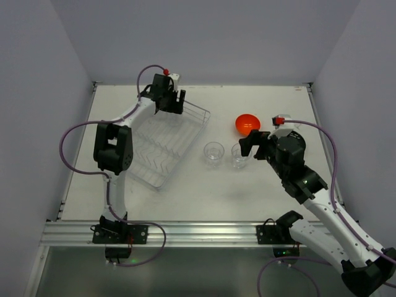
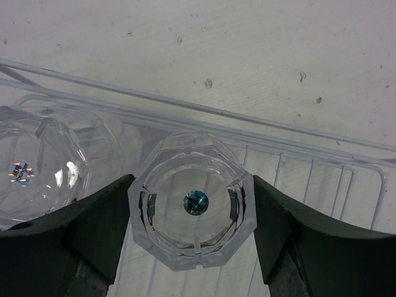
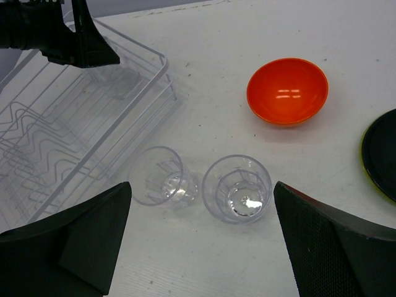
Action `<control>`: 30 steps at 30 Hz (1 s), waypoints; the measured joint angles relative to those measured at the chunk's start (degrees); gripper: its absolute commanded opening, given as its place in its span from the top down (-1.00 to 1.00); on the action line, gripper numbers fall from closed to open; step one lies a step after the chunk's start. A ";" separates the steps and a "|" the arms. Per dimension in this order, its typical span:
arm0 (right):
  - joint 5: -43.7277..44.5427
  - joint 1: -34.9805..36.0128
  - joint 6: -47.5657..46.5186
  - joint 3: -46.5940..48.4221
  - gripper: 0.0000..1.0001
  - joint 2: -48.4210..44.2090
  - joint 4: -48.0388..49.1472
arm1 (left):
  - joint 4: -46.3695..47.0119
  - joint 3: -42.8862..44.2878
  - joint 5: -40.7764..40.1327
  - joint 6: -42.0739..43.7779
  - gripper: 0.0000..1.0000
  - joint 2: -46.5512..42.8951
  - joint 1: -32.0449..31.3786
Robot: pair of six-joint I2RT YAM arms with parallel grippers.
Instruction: Unload the mixed dishes from the dish rack
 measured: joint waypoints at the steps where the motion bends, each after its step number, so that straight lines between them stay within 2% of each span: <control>1: -0.02 0.00 0.00 0.00 -0.98 0.00 -0.02 | 0.00 0.00 -0.15 0.04 -0.46 0.02 -0.02; 2: -0.07 0.00 0.00 0.00 -0.98 0.00 -0.02 | 0.00 0.00 -0.24 0.07 -0.26 0.04 -0.04; 7: -0.15 0.00 -0.02 0.00 -0.98 -0.02 -0.02 | 0.00 0.00 -0.90 0.02 0.32 0.04 -0.48; 8: -0.15 0.00 0.00 0.00 -0.98 -0.02 0.00 | 0.04 -0.11 -1.11 -0.04 0.51 -0.04 -0.59; 9: -0.15 0.00 -0.02 0.00 -0.98 -0.02 0.00 | 0.42 -0.52 -1.29 -0.13 0.61 -0.28 -0.72; 10: -0.15 0.00 -0.02 0.00 -0.98 -0.02 0.00 | 1.07 -1.46 -1.27 -0.35 0.84 -0.90 -0.87; 12: -0.15 0.00 -0.02 0.00 -0.98 -0.02 0.00 | 1.36 -3.30 -1.20 -0.81 1.00 -2.25 -1.27; 17: -0.20 0.00 -0.02 0.00 -0.98 -0.04 0.00 | 1.22 -7.06 -1.11 -2.62 1.00 -7.82 -3.52; 21: -0.17 0.00 0.00 0.00 -0.98 -0.04 0.02 | 1.53 -10.21 -1.25 -3.76 1.00 -16.37 -5.55; 24: -1.16 0.00 0.00 -0.17 -0.98 -0.11 0.68 | 3.74 -16.17 -0.52 -5.14 1.00 -26.88 -6.80; 30: -7.74 0.00 -0.09 -3.93 -0.98 -2.80 5.64 | 14.45 -34.14 8.11 -12.79 1.00 -56.39 -7.89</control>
